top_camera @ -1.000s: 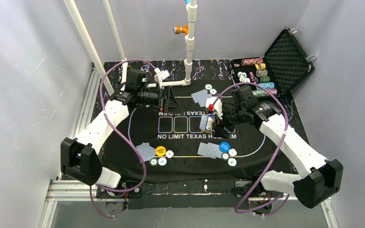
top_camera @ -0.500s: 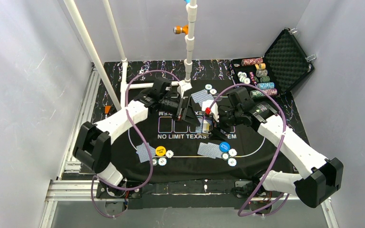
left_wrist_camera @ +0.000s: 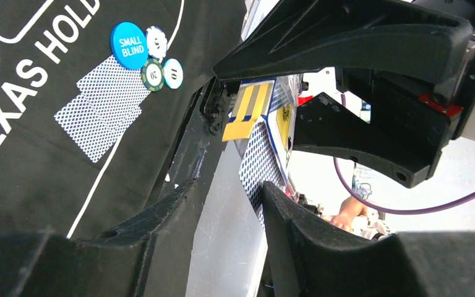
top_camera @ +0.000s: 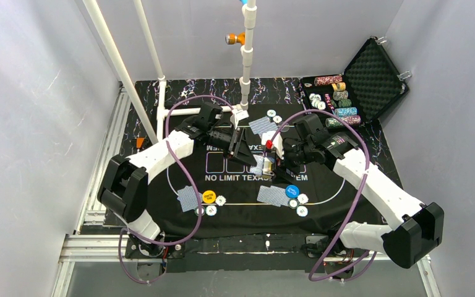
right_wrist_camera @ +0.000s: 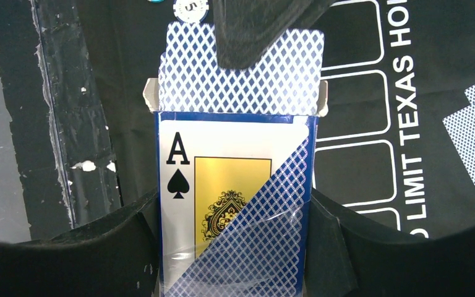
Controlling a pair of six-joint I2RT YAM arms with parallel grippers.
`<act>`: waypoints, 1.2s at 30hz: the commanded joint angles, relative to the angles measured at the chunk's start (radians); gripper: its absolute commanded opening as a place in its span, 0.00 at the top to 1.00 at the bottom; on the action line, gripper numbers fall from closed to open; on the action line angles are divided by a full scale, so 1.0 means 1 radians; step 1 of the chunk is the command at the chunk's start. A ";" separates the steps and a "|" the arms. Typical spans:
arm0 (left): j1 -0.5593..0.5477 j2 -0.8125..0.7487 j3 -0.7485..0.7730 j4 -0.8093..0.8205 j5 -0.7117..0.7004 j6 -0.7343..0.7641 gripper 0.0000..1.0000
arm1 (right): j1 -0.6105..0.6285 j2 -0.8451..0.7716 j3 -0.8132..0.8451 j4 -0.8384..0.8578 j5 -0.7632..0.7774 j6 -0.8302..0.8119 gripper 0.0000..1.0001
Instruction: Distribute texas hold em gaming equipment
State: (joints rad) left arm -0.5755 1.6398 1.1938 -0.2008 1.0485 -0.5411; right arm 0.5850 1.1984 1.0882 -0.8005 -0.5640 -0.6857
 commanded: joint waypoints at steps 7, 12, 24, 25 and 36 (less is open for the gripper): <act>0.040 -0.139 -0.045 0.033 0.016 0.022 0.56 | 0.004 0.010 0.014 0.066 -0.038 0.001 0.99; 0.026 -0.147 -0.081 0.122 0.002 -0.059 0.32 | 0.006 0.019 0.016 0.074 -0.037 0.007 0.99; 0.017 -0.098 -0.069 0.069 -0.018 -0.053 0.61 | 0.006 0.021 0.029 0.062 -0.059 0.007 0.99; 0.023 -0.104 -0.072 0.064 -0.016 -0.049 0.63 | 0.006 0.020 0.027 0.062 -0.059 0.008 0.99; 0.086 -0.177 -0.093 0.050 0.014 -0.047 0.89 | 0.006 0.017 0.015 0.064 -0.044 0.006 0.99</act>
State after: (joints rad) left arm -0.5133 1.5349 1.1183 -0.1410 1.0290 -0.6006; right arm 0.5850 1.2335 1.0882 -0.7750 -0.5831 -0.6830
